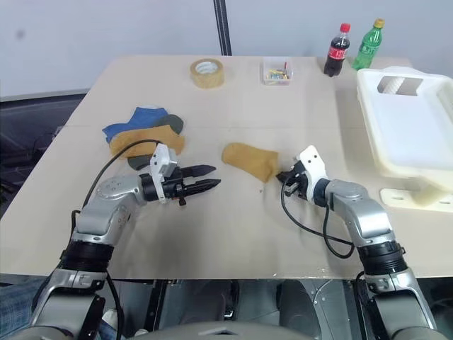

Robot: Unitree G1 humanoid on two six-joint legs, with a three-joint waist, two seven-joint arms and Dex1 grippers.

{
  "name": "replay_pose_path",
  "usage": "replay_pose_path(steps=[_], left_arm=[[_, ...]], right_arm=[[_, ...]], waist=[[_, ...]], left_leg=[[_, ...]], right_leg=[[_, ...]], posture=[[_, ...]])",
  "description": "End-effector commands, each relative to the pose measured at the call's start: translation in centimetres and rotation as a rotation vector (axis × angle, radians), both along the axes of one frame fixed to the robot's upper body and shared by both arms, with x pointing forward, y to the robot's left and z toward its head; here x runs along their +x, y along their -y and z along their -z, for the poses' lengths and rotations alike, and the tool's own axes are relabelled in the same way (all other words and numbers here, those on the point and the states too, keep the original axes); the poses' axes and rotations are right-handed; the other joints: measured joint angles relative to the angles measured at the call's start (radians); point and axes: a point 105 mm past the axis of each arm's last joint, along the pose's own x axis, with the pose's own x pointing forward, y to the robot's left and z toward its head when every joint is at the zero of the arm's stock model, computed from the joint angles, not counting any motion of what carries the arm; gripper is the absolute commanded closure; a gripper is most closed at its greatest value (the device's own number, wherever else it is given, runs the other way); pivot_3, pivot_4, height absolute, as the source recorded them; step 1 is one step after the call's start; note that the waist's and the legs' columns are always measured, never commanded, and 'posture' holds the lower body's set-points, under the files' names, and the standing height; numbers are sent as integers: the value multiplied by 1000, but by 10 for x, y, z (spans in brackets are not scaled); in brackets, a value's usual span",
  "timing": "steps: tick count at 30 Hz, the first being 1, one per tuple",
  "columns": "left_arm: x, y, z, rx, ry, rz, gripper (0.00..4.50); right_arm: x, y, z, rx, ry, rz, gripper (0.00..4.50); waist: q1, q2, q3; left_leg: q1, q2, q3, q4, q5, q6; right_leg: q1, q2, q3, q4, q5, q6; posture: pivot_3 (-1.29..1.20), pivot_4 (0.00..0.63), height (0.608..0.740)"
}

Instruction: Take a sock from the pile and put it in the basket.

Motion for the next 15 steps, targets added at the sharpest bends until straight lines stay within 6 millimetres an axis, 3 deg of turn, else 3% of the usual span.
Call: replay_pose_path(steps=[1,13,15], left_arm=[[-6,1,-10,-9,57,-3,2275],[-28,0,1,-28,27,-71,2275],[-28,-1,2,-31,28,-80,2275]], right_arm=[[-10,-6,-15,40,27,-53,4398],[-15,2,-20,11,69,-63,4398],[-14,3,-26,13,93,-63,3868]], waist=[[0,0,0],[1,0,0],[1,0,0]], left_leg=[[0,0,0,0,0,0],[1,0,0,-2,0,0],[1,0,0,-2,0,0]], right_leg=[[0,0,0,0,0,0],[0,-1,0,0,0,0],[0,-1,0,0,0,0]], posture=[[0,150,738],[0,150,738],[0,150,738]])
